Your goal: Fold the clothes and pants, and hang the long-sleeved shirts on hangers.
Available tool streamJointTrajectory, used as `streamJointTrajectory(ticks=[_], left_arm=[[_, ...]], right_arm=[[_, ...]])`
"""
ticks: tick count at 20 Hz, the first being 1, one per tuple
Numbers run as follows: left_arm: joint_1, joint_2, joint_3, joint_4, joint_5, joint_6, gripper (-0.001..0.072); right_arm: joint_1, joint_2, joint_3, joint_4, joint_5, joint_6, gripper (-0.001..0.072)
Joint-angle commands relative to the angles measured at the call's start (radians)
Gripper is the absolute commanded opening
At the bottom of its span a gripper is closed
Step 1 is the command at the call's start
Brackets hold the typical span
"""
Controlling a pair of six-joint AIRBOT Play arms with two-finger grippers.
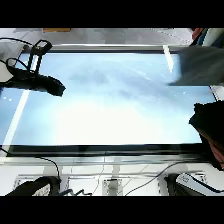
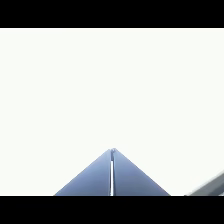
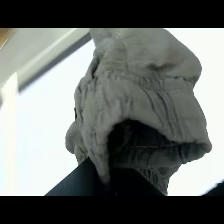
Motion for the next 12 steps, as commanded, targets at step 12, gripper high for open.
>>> streamJointTrajectory(ticks=[12], left_arm=[[0.0, 0.004, -0.001, -0.011, 0.004, 0.002, 0.0006]], right_arm=[[-0.34, 0.205, 0.048, -0.36, 0.336, 0.436, 0.0022]])
